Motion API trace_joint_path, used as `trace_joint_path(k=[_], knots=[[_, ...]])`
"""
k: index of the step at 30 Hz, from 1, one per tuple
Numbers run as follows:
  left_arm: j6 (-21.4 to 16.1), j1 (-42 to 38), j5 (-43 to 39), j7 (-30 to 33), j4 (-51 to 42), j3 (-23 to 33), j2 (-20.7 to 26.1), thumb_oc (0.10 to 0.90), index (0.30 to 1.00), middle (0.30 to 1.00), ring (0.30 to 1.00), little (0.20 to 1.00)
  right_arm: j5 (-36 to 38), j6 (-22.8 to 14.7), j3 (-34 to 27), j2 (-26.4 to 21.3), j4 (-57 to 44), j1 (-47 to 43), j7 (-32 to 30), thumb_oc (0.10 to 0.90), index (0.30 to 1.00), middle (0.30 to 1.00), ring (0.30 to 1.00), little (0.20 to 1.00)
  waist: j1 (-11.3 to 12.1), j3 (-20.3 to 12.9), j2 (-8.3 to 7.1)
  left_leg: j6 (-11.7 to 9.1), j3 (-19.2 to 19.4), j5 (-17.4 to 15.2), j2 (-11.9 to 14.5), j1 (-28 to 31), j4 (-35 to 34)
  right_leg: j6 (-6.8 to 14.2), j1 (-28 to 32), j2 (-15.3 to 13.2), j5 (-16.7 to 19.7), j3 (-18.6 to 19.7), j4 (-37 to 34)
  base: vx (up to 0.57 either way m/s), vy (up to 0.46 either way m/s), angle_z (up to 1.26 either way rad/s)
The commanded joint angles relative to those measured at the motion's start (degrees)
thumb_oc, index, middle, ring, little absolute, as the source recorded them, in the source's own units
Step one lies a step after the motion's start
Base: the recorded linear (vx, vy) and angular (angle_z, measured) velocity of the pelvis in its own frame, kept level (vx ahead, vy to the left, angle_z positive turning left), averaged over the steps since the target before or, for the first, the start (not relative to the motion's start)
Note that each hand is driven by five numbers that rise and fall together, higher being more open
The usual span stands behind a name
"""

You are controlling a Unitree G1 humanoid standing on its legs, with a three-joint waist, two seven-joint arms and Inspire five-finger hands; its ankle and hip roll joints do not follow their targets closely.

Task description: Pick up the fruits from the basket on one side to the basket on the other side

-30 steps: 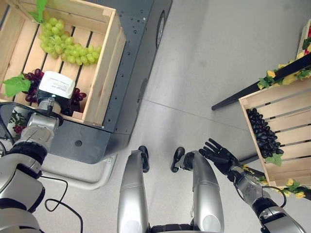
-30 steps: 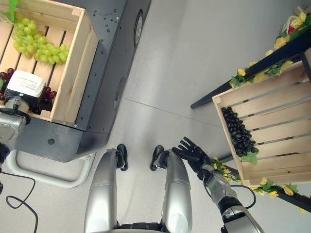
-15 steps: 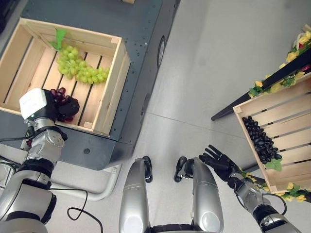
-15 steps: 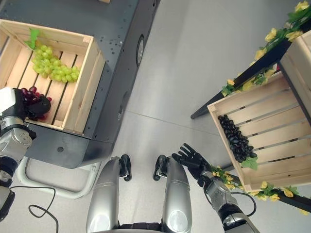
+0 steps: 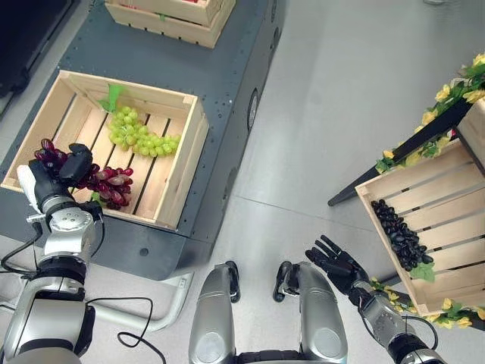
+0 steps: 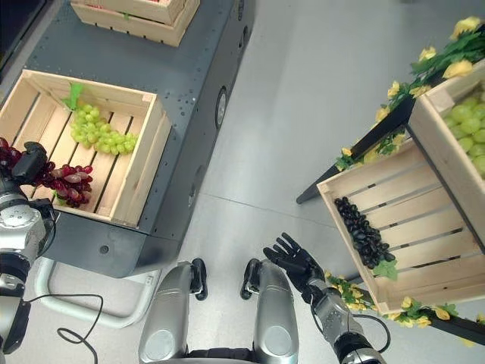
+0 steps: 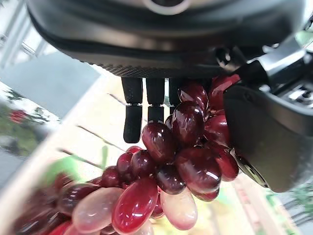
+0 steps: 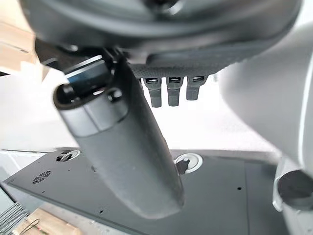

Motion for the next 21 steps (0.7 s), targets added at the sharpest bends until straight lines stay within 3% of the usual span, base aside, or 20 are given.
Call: trace_joint_path(k=[1,5,11,21], knots=[[-10.99,-0.17,-2.55,0.14,-5.12,4.29,2.33,0.400,0.300,0.300,0.300,0.300,-2.40,-5.84,-1.85,0.12,-2.78,2.77,0.49,0.800,0.900,0.900,0.900,0.900,-0.58,-11.05,3.36,2.70,1.34,-1.23,-5.45,10.83,-13.67,3.13,6.95,-0.15,3.06,1.80,-9.02,0.09,-0.086,-0.03],[-12.35,-0.44,-2.20,-0.15,-7.18,2.89,0.68,0.400,0.300,0.300,0.300,0.300,-4.43,-8.11,-0.62,0.51,-4.26,3.28,0.37,0.800,0.900,0.900,0.900,0.900,-0.89,-15.20,3.51,1.35,0.56,1.27,-6.62,17.13,-21.43,2.95,15.19,2.37,3.74,1.54,-19.25,0.16,-0.100,0.00],[-12.87,-1.77,2.67,1.82,-9.98,0.00,-1.05,0.400,0.300,0.300,0.300,0.300,-11.67,-11.99,2.21,-0.32,-6.75,2.14,-3.78,0.800,0.900,0.900,0.900,0.900,-1.04,-19.57,4.14,0.54,0.08,4.34,-7.42,22.69,-29.82,2.66,22.70,4.47,6.74,1.56,-30.20,0.09,-0.083,-0.03],[-11.63,-7.13,12.78,-2.52,-13.43,-6.98,2.73,0.400,0.300,0.300,0.300,0.300,-23.07,-17.89,7.63,-4.61,-20.02,-2.87,-9.90,0.800,0.900,0.900,0.900,0.900,-1.21,-22.66,4.44,-0.16,-0.48,6.80,-7.27,25.85,-36.19,3.04,26.95,6.12,10.11,2.08,-38.31,0.00,-0.101,-0.04]])
